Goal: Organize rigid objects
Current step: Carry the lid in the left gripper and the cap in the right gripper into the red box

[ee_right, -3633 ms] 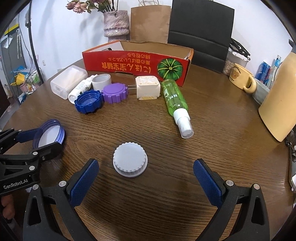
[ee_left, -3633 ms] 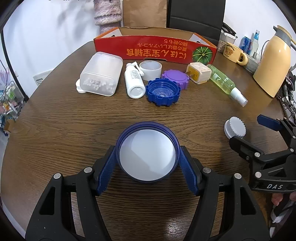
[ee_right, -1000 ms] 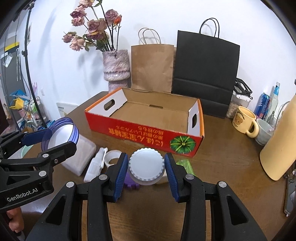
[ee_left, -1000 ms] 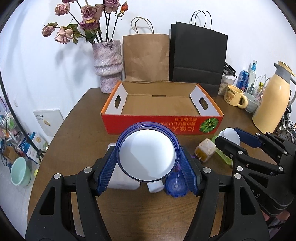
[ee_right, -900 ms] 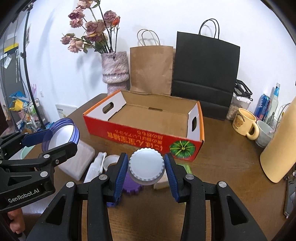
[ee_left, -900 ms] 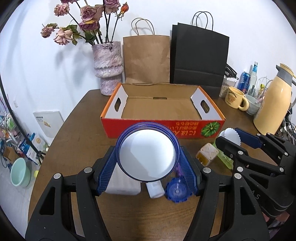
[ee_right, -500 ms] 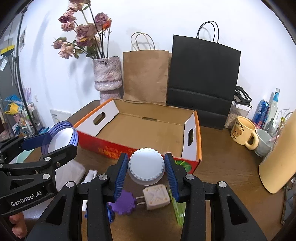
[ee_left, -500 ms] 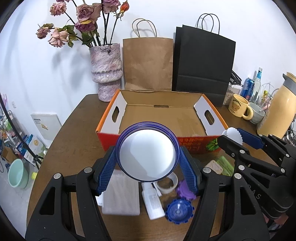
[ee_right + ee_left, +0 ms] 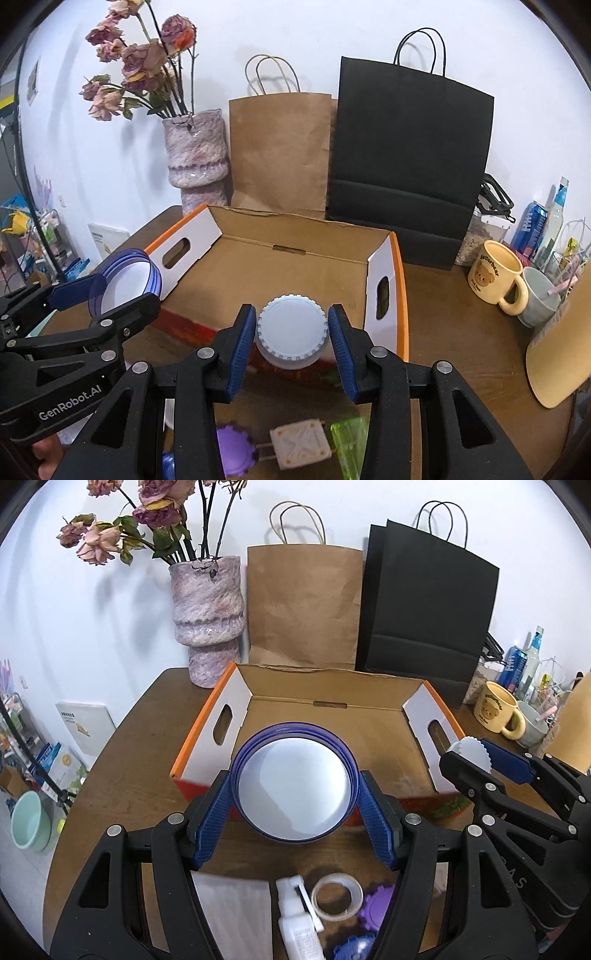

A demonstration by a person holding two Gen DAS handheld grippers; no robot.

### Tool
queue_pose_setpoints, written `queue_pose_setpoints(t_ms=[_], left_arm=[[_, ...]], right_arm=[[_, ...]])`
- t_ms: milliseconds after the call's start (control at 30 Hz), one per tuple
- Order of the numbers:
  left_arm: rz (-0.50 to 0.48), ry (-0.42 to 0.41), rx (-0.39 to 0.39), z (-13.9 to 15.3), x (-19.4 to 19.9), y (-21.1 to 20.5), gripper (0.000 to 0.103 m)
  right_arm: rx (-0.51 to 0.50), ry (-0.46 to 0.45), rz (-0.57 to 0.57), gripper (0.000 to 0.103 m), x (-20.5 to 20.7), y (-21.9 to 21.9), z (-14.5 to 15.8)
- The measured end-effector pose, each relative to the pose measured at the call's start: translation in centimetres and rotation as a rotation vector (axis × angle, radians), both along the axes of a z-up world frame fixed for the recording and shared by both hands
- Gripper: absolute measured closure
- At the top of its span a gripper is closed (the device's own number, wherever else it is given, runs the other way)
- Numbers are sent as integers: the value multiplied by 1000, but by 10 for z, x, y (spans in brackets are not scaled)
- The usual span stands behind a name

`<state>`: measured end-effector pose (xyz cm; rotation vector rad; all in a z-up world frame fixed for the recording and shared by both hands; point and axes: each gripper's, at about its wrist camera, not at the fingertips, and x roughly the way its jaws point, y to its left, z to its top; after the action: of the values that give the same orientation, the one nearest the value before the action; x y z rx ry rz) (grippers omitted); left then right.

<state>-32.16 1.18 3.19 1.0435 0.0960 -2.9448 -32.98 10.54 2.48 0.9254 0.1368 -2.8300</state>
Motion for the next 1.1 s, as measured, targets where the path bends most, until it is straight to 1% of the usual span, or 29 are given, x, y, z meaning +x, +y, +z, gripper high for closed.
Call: queue_pose_setpoints(t_ms=[267, 567, 733, 1100], left_arm=[[33, -1, -12, -2, -32, -5, 40], [48, -11, -29, -6, -67, -4, 40], [50, -20, -41, -8, -80, -3, 40], [55, -76, -45, -23, -101, -7, 40]], right_arm=[[8, -24, -12, 58, -36, 2, -3], [16, -51, -29, 58, -69, 5, -9], [17, -67, -37, 58, -87, 8, -16], [29, -104, -29, 58, -103, 8, -37]])
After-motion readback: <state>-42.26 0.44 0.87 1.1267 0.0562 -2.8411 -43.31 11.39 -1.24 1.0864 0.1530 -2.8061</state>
